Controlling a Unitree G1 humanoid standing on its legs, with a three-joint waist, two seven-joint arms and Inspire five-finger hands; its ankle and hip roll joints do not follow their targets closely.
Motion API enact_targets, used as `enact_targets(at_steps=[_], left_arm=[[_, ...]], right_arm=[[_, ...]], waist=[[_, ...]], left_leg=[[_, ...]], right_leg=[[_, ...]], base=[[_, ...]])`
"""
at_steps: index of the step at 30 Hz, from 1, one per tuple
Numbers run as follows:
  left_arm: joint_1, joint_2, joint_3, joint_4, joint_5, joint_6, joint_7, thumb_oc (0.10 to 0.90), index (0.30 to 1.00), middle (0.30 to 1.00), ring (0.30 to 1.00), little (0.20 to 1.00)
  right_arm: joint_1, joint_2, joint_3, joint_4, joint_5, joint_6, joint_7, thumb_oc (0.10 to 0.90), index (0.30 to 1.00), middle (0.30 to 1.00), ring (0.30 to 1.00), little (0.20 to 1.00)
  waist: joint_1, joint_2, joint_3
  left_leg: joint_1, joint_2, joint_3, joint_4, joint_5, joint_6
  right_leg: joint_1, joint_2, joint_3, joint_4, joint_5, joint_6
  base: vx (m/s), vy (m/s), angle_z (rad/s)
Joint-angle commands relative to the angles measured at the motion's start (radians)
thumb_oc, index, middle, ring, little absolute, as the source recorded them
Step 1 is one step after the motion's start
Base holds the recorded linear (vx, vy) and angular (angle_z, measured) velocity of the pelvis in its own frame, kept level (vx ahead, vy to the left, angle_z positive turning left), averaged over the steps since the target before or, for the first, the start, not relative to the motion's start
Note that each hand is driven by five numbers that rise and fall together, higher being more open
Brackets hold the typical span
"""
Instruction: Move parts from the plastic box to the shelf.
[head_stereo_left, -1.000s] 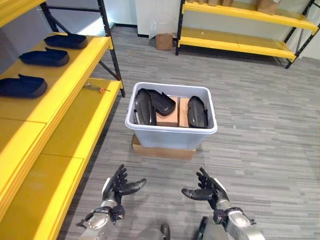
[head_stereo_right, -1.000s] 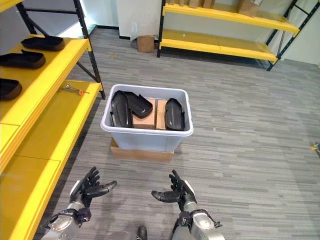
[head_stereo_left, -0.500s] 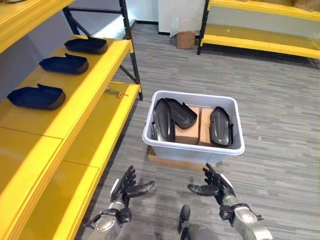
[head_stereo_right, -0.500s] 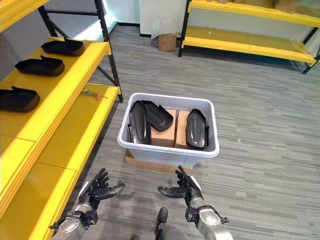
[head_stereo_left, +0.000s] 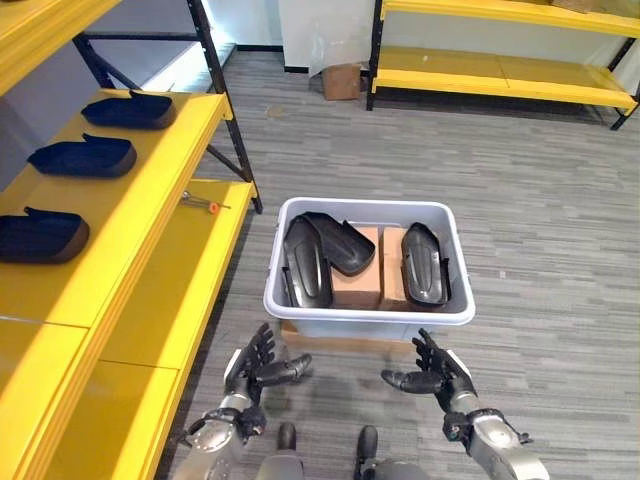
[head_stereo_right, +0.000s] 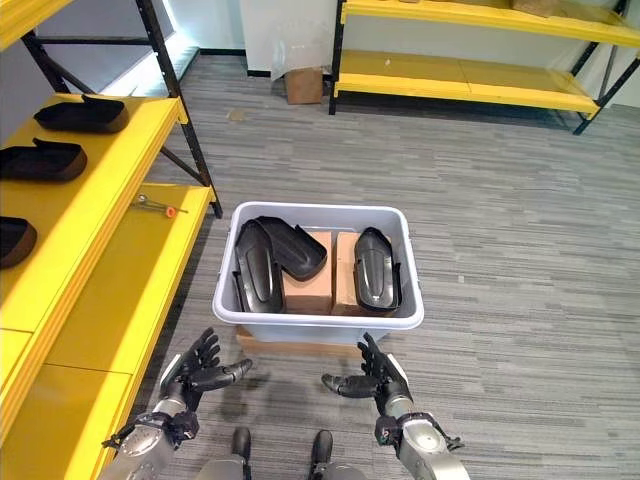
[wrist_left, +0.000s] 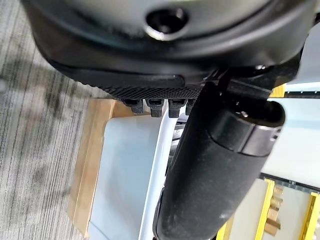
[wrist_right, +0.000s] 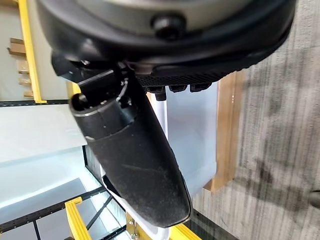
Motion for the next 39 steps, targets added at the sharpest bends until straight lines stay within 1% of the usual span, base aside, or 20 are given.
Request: enact_targets(at_steps=[1, 2, 3, 9, 17, 22, 25, 26, 27, 28, 30, 31, 32, 33, 34, 35, 36, 37, 38, 39], left_arm=[[-0.002, 0.037, 0.028, -0.096, 0.03, -0.082, -0.024, 0.9, 1.0, 1.0, 1.0, 1.0], [0.0, 0.039, 0.029, -0.099, 0.033, -0.083, -0.022, 0.9, 1.0, 1.0, 1.0, 1.0], [0.001, 0.042, 0.032, -0.099, 0.031, -0.08, -0.022, 0.9, 1.0, 1.0, 1.0, 1.0], [-0.002, 0.055, 0.031, -0.112, 0.041, -0.077, -0.024, 0.9, 1.0, 1.0, 1.0, 1.0], [0.012, 0.061, 0.035, -0.115, 0.041, -0.075, -0.022, 0.9, 1.0, 1.0, 1.0, 1.0], [0.009, 0.071, 0.025, -0.122, 0.032, -0.077, -0.024, 0.9, 1.0, 1.0, 1.0, 1.0], [0.007, 0.073, 0.023, -0.121, 0.029, -0.077, -0.025, 0.9, 1.0, 1.0, 1.0, 1.0], [0.002, 0.075, 0.025, -0.119, 0.03, -0.078, -0.021, 0.9, 1.0, 1.0, 1.0, 1.0], [0.001, 0.075, 0.026, -0.119, 0.03, -0.078, -0.021, 0.9, 1.0, 1.0, 1.0, 1.0], [0.0, 0.077, 0.03, -0.121, 0.033, -0.08, -0.016, 0.9, 1.0, 1.0, 1.0, 1.0], [-0.003, 0.079, 0.032, -0.122, 0.04, -0.082, -0.016, 0.9, 1.0, 1.0, 1.0, 1.0], [-0.01, 0.084, 0.026, -0.122, 0.035, -0.086, -0.019, 0.9, 1.0, 1.0, 1.0, 1.0], [-0.01, 0.084, 0.026, -0.122, 0.034, -0.086, -0.019, 0.9, 1.0, 1.0, 1.0, 1.0], [-0.019, 0.086, 0.017, -0.12, 0.033, -0.086, -0.021, 0.9, 1.0, 1.0, 1.0, 1.0], [-0.028, 0.09, 0.005, -0.116, 0.036, -0.084, -0.025, 0.9, 1.0, 1.0, 1.0, 1.0], [-0.028, 0.089, 0.004, -0.115, 0.036, -0.084, -0.024, 0.9, 1.0, 1.0, 1.0, 1.0], [-0.03, 0.086, 0.005, -0.112, 0.039, -0.086, -0.022, 0.9, 1.0, 1.0, 1.0, 1.0], [-0.033, 0.086, 0.007, -0.108, 0.04, -0.087, -0.019, 0.9, 1.0, 1.0, 1.0, 1.0], [-0.033, 0.086, 0.007, -0.108, 0.04, -0.087, -0.019, 0.9, 1.0, 1.0, 1.0, 1.0], [-0.033, 0.085, 0.009, -0.098, 0.041, -0.083, -0.016, 0.9, 1.0, 1.0, 1.0, 1.0]], right_arm=[[-0.013, -0.004, 0.006, -0.062, -0.014, -0.078, 0.021, 0.9, 1.0, 1.0, 1.0, 1.0], [-0.012, -0.001, 0.009, -0.059, -0.015, -0.075, 0.024, 0.9, 1.0, 1.0, 1.0, 1.0], [-0.009, 0.005, 0.014, -0.059, -0.014, -0.07, 0.03, 0.9, 1.0, 1.0, 1.0, 1.0], [-0.002, 0.014, 0.024, -0.06, -0.024, -0.059, 0.044, 0.9, 1.0, 1.0, 1.0, 1.0], [-0.002, 0.022, 0.032, -0.059, -0.034, -0.053, 0.052, 0.9, 1.0, 1.0, 1.0, 1.0], [-0.058, 0.015, 0.066, -0.067, -0.047, -0.057, 0.061, 0.9, 1.0, 1.0, 1.0, 1.0], [-0.075, 0.015, 0.074, -0.072, -0.055, -0.06, 0.061, 0.9, 1.0, 1.0, 1.0, 1.0], [-0.091, 0.016, 0.08, -0.086, -0.07, -0.062, 0.058, 0.9, 1.0, 1.0, 1.0, 1.0], [-0.092, 0.016, 0.08, -0.086, -0.07, -0.062, 0.058, 0.9, 1.0, 1.0, 1.0, 1.0], [-0.098, 0.016, 0.078, -0.098, -0.086, -0.067, 0.054, 0.9, 1.0, 1.0, 1.0, 1.0], [-0.099, 0.022, 0.083, -0.114, -0.104, -0.069, 0.055, 0.9, 1.0, 1.0, 1.0, 1.0], [-0.103, 0.02, 0.085, -0.14, -0.103, -0.075, 0.054, 0.9, 1.0, 1.0, 1.0, 1.0], [-0.102, 0.019, 0.085, -0.141, -0.103, -0.075, 0.054, 0.9, 1.0, 1.0, 1.0, 1.0], [-0.102, 0.015, 0.083, -0.157, -0.105, -0.078, 0.053, 0.9, 1.0, 1.0, 1.0, 1.0], [-0.095, 0.01, 0.075, -0.175, -0.111, -0.081, 0.045, 0.9, 1.0, 1.0, 1.0, 1.0], [-0.094, 0.01, 0.075, -0.176, -0.111, -0.081, 0.045, 0.9, 1.0, 1.0, 1.0, 1.0], [-0.095, 0.009, 0.07, -0.183, -0.118, -0.084, 0.04, 0.9, 1.0, 1.0, 1.0, 1.0], [-0.096, 0.008, 0.067, -0.185, -0.122, -0.083, 0.036, 0.9, 1.0, 1.0, 1.0, 1.0], [-0.096, 0.008, 0.067, -0.185, -0.122, -0.083, 0.036, 0.9, 1.0, 1.0, 1.0, 1.0], [-0.091, 0.012, 0.064, -0.182, -0.116, -0.083, 0.037, 0.9, 1.0, 1.0, 1.0, 1.0]], waist=[[0.02, -0.009, -0.033], [0.021, -0.004, -0.038], [0.014, 0.0, -0.046], [0.01, 0.0, -0.06], [0.007, 0.002, -0.07], [0.018, 0.009, -0.057], [0.021, 0.013, -0.052], [0.018, 0.024, -0.042], [0.018, 0.023, -0.043], [0.017, 0.03, -0.038], [0.01, 0.037, -0.026], [0.009, 0.05, -0.016], [0.009, 0.05, -0.015], [0.007, 0.053, -0.011], [-0.001, 0.052, -0.006], [-0.001, 0.053, -0.003], [0.0, 0.039, -0.003], [0.0, 0.032, -0.004], [-0.001, 0.032, -0.004], [0.0, 0.024, -0.009]], left_leg=[[0.032, -0.025, 0.019, 0.005, 0.047, 0.012], [0.042, -0.035, 0.009, -0.008, 0.049, 0.017], [0.059, -0.04, 0.022, -0.023, 0.051, 0.023], [0.094, -0.05, 0.05, -0.046, 0.041, 0.037], [0.113, -0.067, 0.061, -0.047, 0.011, 0.057], [0.095, -0.098, 0.039, -0.004, -0.024, 0.084], [0.091, -0.107, 0.035, 0.001, -0.029, 0.092], [0.093, -0.108, 0.039, 0.0, -0.031, 0.104], [0.092, -0.109, 0.04, 0.0, -0.031, 0.104], [0.094, -0.11, 0.046, -0.001, -0.033, 0.11], [0.094, -0.116, 0.046, 0.009, -0.038, 0.112], [0.092, -0.108, 0.042, 0.02, -0.043, 0.104], [0.092, -0.108, 0.042, 0.022, -0.045, 0.104], [0.086, -0.098, 0.035, 0.031, -0.048, 0.095], [0.081, -0.083, 0.02, 0.05, -0.06, 0.077], [0.083, -0.083, 0.019, 0.053, -0.063, 0.077], [0.079, -0.064, 0.015, 0.061, -0.07, 0.058], [0.075, -0.057, 0.011, 0.064, -0.069, 0.05], [0.075, -0.057, 0.01, 0.064, -0.07, 0.05], [0.076, -0.051, 0.004, 0.063, -0.067, 0.041]], right_leg=[[0.008, -0.046, -0.012, 0.018, -0.016, 0.125], [0.01, -0.047, -0.003, 0.02, -0.018, 0.124], [0.017, -0.05, 0.002, 0.025, -0.022, 0.123], [0.028, -0.058, 0.008, 0.025, -0.027, 0.132], [0.03, -0.07, 0.02, 0.032, -0.029, 0.147], [-0.009, -0.081, 0.04, 0.085, -0.035, 0.157], [-0.021, -0.086, 0.042, 0.102, -0.035, 0.162], [-0.054, -0.097, 0.037, 0.167, -0.031, 0.175], [-0.058, -0.099, 0.039, 0.172, -0.034, 0.175], [-0.072, -0.11, 0.033, 0.211, -0.036, 0.187], [-0.092, -0.139, 0.049, 0.254, -0.004, 0.202], [-0.094, -0.195, 0.074, 0.242, 0.033, 0.199], [-0.093, -0.195, 0.074, 0.242, 0.033, 0.2], [-0.097, -0.228, 0.096, 0.222, 0.061, 0.197], [-0.09, -0.292, 0.135, 0.169, 0.116, 0.206], [-0.084, -0.291, 0.133, 0.165, 0.117, 0.207], [-0.082, -0.34, 0.125, 0.116, 0.165, 0.227], [-0.076, -0.341, 0.122, 0.103, 0.17, 0.235], [-0.075, -0.341, 0.121, 0.102, 0.171, 0.235], [-0.061, -0.33, 0.111, 0.083, 0.147, 0.238]], base=[[0.13, 0.109, -0.56], [0.17, 0.141, -0.56], [0.12, 0.097, -0.53], [0.09, 0.076, -0.02], [0.07, 0.061, -0.02], [0.03, 0.072, -0.18], [0.01, 0.069, -0.08], [-0.01, 0.086, -0.07], [-0.01, 0.092, -0.13], [0.0, 0.043, -0.17], [0.02, 0.0, -0.12], [0.03, -0.055, 0.0], [0.05, -0.138, 0.06], [0.07, -0.233, 0.11], [0.07, -0.231, 0.09], [0.09, -0.334, 0.3], [0.06, -0.257, 0.26], [0.06, -0.259, 0.24], [0.04, -0.159, 0.01], [0.07, -0.175, 0.07]])
